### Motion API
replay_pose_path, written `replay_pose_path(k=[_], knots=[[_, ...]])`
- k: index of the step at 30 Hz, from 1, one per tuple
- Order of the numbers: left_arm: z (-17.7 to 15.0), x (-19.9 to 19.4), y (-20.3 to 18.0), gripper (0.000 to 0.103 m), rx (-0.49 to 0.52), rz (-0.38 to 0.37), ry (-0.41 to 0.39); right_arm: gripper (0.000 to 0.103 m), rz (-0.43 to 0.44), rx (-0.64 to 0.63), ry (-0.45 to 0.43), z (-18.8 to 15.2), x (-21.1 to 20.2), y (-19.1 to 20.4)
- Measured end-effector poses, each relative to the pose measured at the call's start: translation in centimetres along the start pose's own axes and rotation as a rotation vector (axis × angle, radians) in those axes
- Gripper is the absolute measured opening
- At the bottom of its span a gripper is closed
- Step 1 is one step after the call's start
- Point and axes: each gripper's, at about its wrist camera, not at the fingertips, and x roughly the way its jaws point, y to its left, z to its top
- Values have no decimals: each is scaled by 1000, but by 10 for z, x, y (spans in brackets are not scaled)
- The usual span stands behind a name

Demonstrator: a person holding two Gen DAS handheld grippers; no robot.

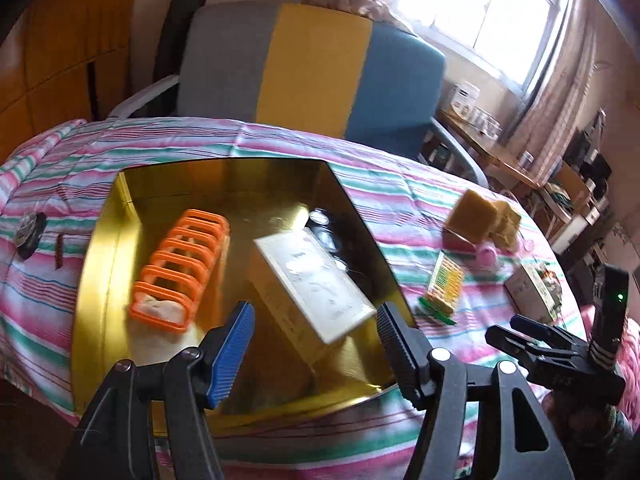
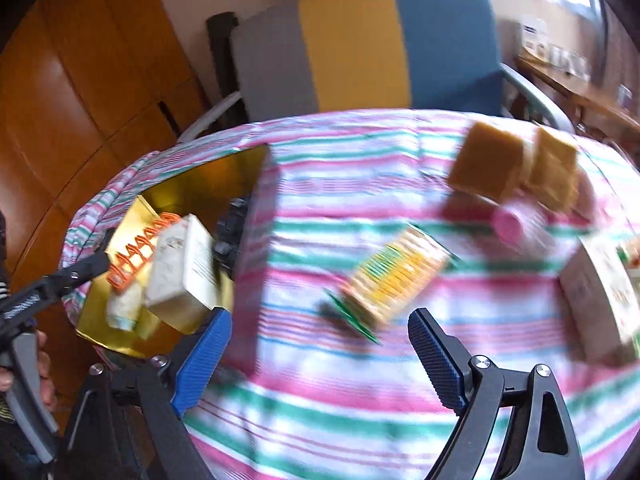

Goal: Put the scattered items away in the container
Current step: 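Withdraw both grippers from the tin back toward the table items, then move the left gripper to the yellow cracker packet and close on it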

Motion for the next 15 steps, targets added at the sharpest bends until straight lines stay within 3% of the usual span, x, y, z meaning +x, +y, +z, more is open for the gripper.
replay_pose_path(k=[5,9,15], knots=[[-8,26,-71,65,180,-81,91,93,-87,94,21,-29,-14,-56],[-11,51,-119,65,312,-95,160,94,-146,121,11,-45,-27,-84],[1,91,-152,65,376,-86,230,95,-217,81,-2,-60,-30,-101]])
